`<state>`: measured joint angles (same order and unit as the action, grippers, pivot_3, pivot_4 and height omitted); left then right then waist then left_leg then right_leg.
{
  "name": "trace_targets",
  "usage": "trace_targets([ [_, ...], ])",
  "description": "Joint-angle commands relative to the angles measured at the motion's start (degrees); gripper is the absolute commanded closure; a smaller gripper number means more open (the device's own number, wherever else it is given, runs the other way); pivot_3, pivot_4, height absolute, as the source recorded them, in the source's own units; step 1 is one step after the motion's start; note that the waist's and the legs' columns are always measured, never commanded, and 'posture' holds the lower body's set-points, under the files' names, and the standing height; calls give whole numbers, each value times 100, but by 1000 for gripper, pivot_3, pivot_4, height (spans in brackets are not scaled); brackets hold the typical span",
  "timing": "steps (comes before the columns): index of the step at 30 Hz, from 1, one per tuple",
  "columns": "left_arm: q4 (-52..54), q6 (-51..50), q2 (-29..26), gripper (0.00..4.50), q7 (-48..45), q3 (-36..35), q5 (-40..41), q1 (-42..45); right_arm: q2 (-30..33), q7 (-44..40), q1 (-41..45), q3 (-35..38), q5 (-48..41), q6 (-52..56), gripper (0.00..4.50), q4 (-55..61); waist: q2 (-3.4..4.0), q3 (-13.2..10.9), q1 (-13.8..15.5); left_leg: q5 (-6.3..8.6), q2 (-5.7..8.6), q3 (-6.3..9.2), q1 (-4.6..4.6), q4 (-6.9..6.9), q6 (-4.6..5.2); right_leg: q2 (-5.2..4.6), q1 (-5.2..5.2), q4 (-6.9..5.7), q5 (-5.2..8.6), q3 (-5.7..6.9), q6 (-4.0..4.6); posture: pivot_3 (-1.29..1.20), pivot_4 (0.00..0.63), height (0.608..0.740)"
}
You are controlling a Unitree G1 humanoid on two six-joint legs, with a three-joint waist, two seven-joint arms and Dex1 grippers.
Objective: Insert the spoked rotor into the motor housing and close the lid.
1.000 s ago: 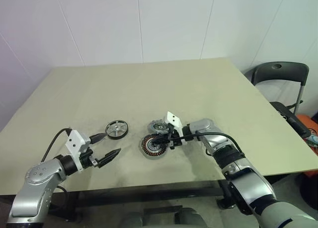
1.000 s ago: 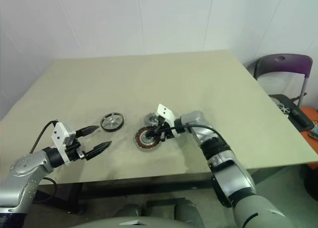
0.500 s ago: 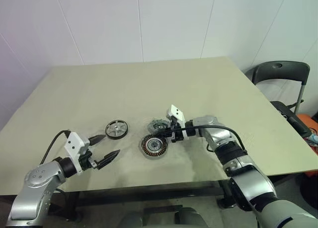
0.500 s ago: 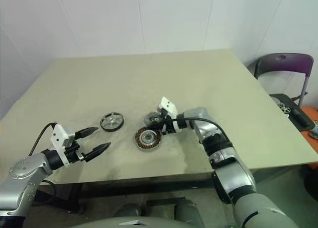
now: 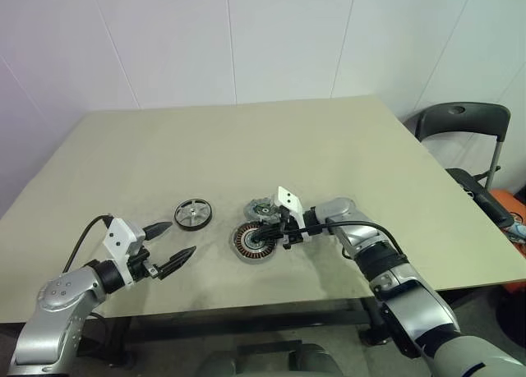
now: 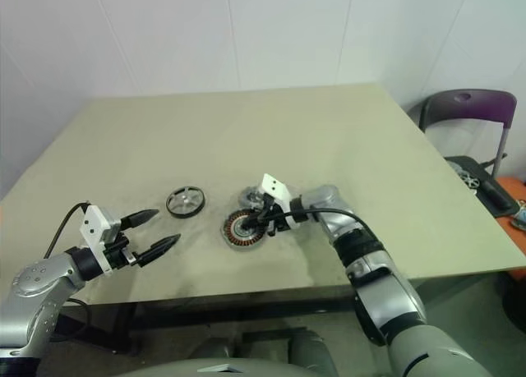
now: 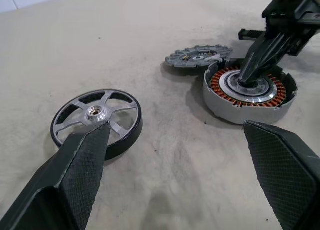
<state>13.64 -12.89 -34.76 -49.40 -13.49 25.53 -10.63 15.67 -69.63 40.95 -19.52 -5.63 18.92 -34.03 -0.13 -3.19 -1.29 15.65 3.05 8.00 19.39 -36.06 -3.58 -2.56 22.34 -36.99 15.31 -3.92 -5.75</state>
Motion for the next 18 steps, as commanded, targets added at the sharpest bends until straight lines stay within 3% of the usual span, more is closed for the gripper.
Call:
trace_targets([
  [1, 163, 105, -18, 0, 57, -173, 58, 7, -49, 79, 97, 164, -51, 119, 4483, -109, 0, 0, 0, 0, 0, 1, -1, -4, 0, 0, -3, 0, 1, 0, 0, 0, 0, 740],
  [10, 273, 88, 13, 0, 147, -83, 35, -3, -103, -209, 429, 824, -864, 738, 4483, 512, 4, -4, 3, 0, 0, 1, 19, 9, 0, -2, 25, 0, -17, 0, 16, 0, 0, 740],
  [18, 163, 86, 2, 0, 111, -106, 54, 39, -12, -313, 137, 558, -688, 688, 4483, 720, 4, -4, 17, 0, 2, 0, 21, 16, 0, -5, 27, 3, -10, 1, 18, 0, 0, 740],
])
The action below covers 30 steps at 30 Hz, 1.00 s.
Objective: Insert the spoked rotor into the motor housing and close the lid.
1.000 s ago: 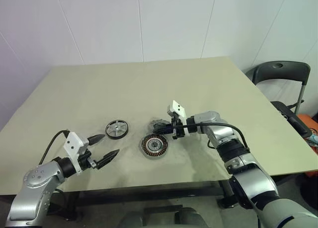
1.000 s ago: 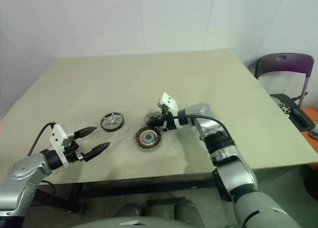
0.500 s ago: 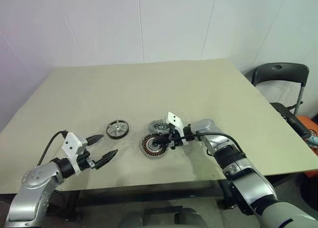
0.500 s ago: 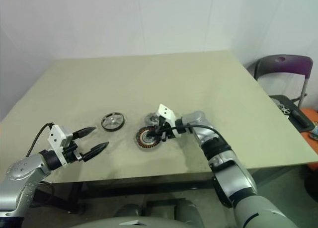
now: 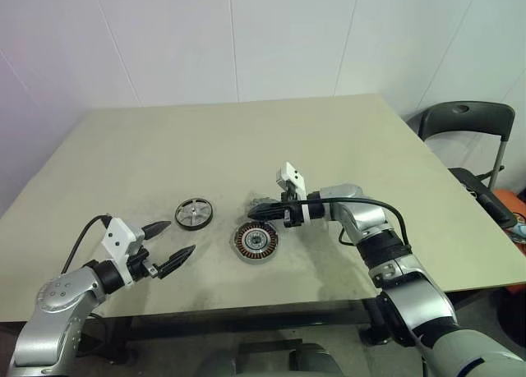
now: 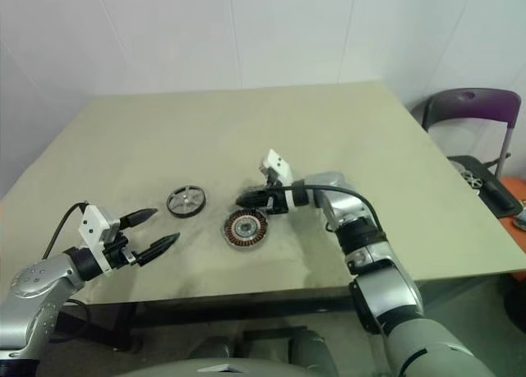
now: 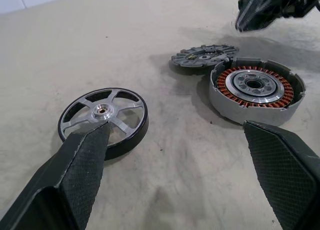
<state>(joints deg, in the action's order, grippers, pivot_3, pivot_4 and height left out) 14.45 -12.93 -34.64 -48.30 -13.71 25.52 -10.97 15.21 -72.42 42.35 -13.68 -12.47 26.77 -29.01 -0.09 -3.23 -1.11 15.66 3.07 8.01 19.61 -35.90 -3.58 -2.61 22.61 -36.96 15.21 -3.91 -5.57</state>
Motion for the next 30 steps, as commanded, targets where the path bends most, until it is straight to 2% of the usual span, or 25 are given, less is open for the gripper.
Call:
trace_targets([
  [1, 61, 91, 0, 0, 14, -105, 59, 63, 57, -39, -34, -35, -8, -104, 4483, 268, 0, 0, -5, 0, 0, 0, 0, -1, 0, 0, 0, 0, 0, 0, 0, 0, 0, 740],
  [6, 24, -4, 185, 0, 172, -306, 245, -44, 388, -225, -111, -84, -24, -11, 4483, 631, 2, -3, -3, 0, 0, -1, 0, -3, 0, 0, 0, 0, 0, 0, 0, 0, 0, 740],
  [9, -33, 61, 346, 0, 410, -399, 183, -127, 704, -428, -172, -90, -100, 96, 3915, 999, 2, -3, -3, 0, -1, 0, 1, -1, 0, 0, 0, 1, 3, 0, -6, 0, 0, 740],
  [16, -7, -219, 679, 0, 842, -449, 308, -365, 1415, -820, -210, -93, -77, 38, 1555, 1453, -1, -4, 10, 0, -1, 0, 2, -7, 0, -3, -3, 2, 17, 0, -23, 0, 0, 740],
  [20, 11, -649, 881, 0, 1106, -589, 681, -373, 1701, -1011, -156, -41, -91, -113, 122, 1495, -9, -9, 12, 1, 0, 0, 2, -10, 0, -3, -6, 5, 18, 1, -25, 0, 0, 740],
  [24, -39, -1441, 1040, 0, 1357, -954, 1619, -178, 1898, -1087, -202, -4, 19, -722, 27, 1483, -18, -16, 13, 1, -1, 0, 3, -10, 0, -3, -5, 5, 18, 2, -25, 0, 0, 740],
  [27, -356, -2204, 1350, 0, 1687, -1275, 2724, 182, 1990, -1063, -212, 26, 64, -1079, 27, 1397, -20, -20, 20, 1, -1, 2, 3, -12, 0, -5, -8, 6, 18, 4, -26, 0, 0, 740],
  [30, -561, -2902, 1535, 0, 2144, -1429, 3491, 454, 2004, -1031, -199, 14, 80, -1220, 27, 1317, -27, -21, 16, 1, 0, 3, 2, -15, 0, -5, -12, 9, 17, 4, -30, 0, 0, 740],
])
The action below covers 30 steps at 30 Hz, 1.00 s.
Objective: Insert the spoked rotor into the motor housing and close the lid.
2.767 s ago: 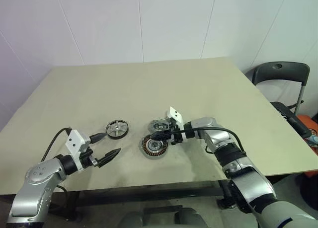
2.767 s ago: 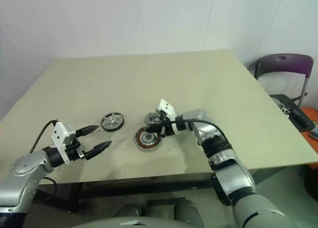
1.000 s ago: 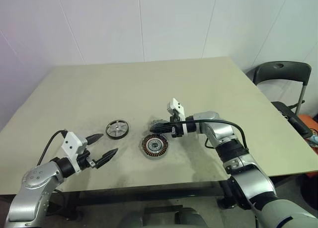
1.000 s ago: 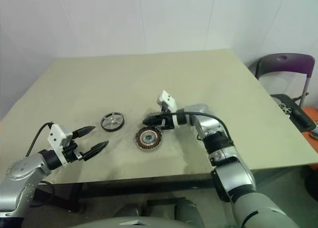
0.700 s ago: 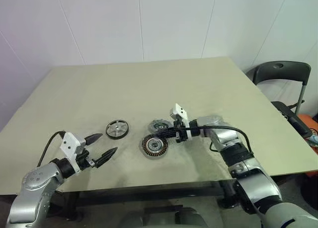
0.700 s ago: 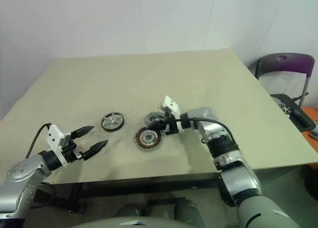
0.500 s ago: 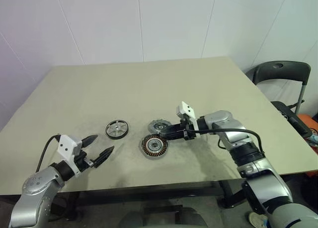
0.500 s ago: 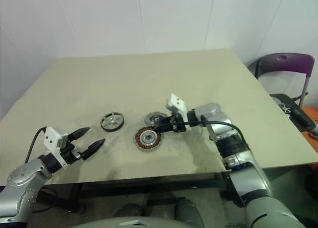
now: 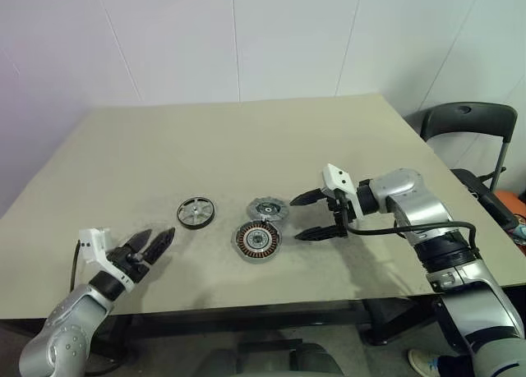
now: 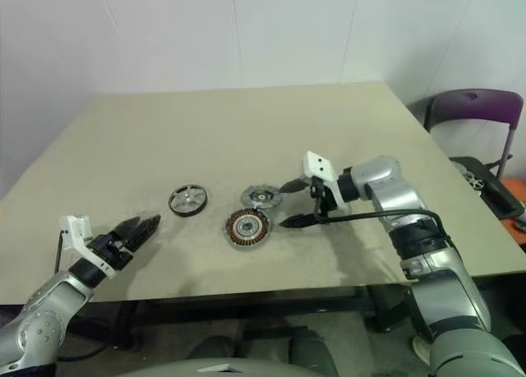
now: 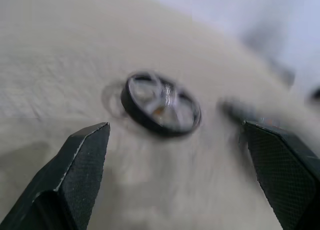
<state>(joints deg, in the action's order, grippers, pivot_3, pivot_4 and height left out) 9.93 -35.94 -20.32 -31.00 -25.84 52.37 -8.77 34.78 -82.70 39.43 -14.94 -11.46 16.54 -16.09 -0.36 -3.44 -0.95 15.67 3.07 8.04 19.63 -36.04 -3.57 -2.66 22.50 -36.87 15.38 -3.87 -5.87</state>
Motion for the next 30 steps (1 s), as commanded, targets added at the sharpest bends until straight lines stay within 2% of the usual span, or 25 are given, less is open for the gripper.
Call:
trace_targets([
  [1, -245, -877, 165, 0, 673, -262, 1086, 355, 54, -13, 87, 138, -31, -207, 27, 18, -1, -1, 0, 1, 0, 1, 0, 0, 1, -1, 0, 0, -2, 0, -4, 0, 0, 740],
  [3, -495, -1295, 218, 0, 1171, -313, 1416, 565, 63, -13, 77, 137, -33, -232, 27, 7, -2, -1, 9, 0, 0, 3, 0, -1, 1, 0, 0, 0, -8, 0, -15, 0, 0, 740],
  [8, -1037, -1585, 379, 0, 1514, -388, 1885, 1090, 90, 13, 56, 154, -33, -293, 27, -19, -5, -2, 14, 0, 2, 4, 0, -2, 1, 2, 0, 0, -9, 1, -14, 0, 0, 740],
  [17, -2042, -1566, 667, 0, 1770, -508, 1994, 1904, 167, 46, -39, 203, -71, -269, 27, 76, -6, -1, 24, 0, 7, 3, 1, -2, 0, 1, -2, 4, -10, 1, -12, 0, 0, 740],
  [30, -2324, -1922, 820, 0, 2096, -379, 1822, 1889, 195, 111, -95, 235, -84, -275, 27, 148, -3, 1, 34, 0, 10, 3, -6, -7, 0, -1, -16, 10, -9, 1, -11, 0, 0, 740],
])
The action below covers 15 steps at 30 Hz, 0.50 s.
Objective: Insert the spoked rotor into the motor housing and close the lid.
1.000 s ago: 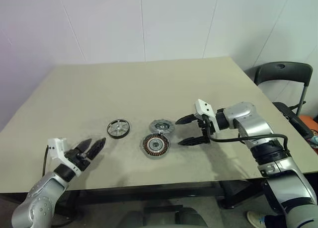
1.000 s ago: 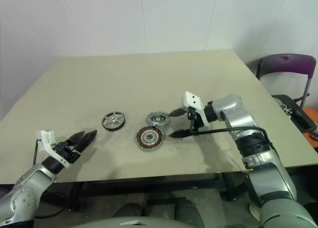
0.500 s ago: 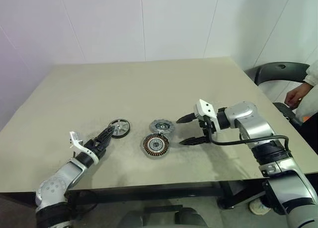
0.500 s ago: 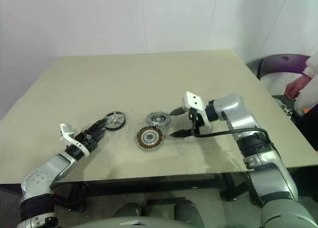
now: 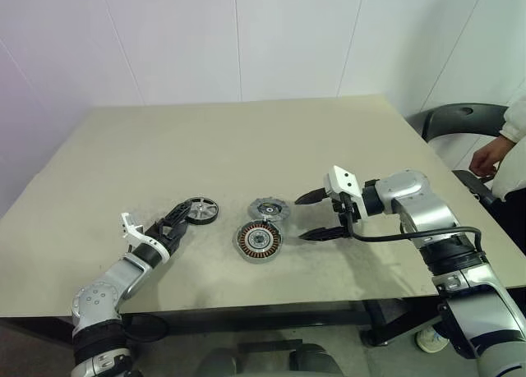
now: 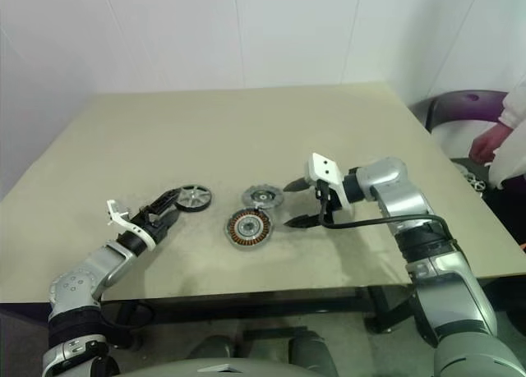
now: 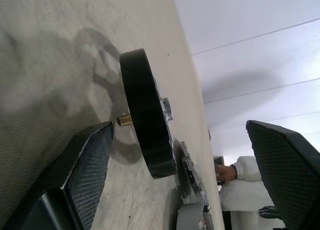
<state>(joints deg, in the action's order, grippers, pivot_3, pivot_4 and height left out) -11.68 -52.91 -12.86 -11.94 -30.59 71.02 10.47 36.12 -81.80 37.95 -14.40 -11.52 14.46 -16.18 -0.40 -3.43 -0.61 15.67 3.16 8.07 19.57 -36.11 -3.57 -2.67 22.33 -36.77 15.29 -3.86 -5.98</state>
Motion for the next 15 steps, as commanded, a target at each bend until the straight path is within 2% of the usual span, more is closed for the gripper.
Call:
trace_targets([
  [1, -168, -266, 78, 182, 250, 86, -23, -43, 59, 21, 58, 177, -73, -76, 8, 145, 1, 1, 0, 0, 0, 0, -1, 0, 0, 0, -1, 1, 0, 0, 0, 0, 0, 740],
  [4, -171, -365, 87, 918, 503, 25, 54, -61, 38, 33, 87, 161, -60, -84, 0, 124, 2, 1, -7, 1, 1, 0, -2, 2, 1, -1, -3, 6, 0, 0, -1, 0, 0, 740],
  [13, -157, -676, -54, 3991, 915, -63, 91, -27, -44, 104, 120, 133, -69, -55, 0, 143, 19, 12, -14, 5, -1, -2, -1, 11, 8, -1, -5, 24, -16, -2, 19, 0, 0, 740],
  [15, -141, -696, -81, 4093, 946, -82, 92, -40, -64, 120, 107, 125, -68, -54, 0, 149, 19, 12, -25, 5, -1, -2, -3, 8, 8, 1, -8, 24, -15, -1, 17, 0, 0, 740],
])
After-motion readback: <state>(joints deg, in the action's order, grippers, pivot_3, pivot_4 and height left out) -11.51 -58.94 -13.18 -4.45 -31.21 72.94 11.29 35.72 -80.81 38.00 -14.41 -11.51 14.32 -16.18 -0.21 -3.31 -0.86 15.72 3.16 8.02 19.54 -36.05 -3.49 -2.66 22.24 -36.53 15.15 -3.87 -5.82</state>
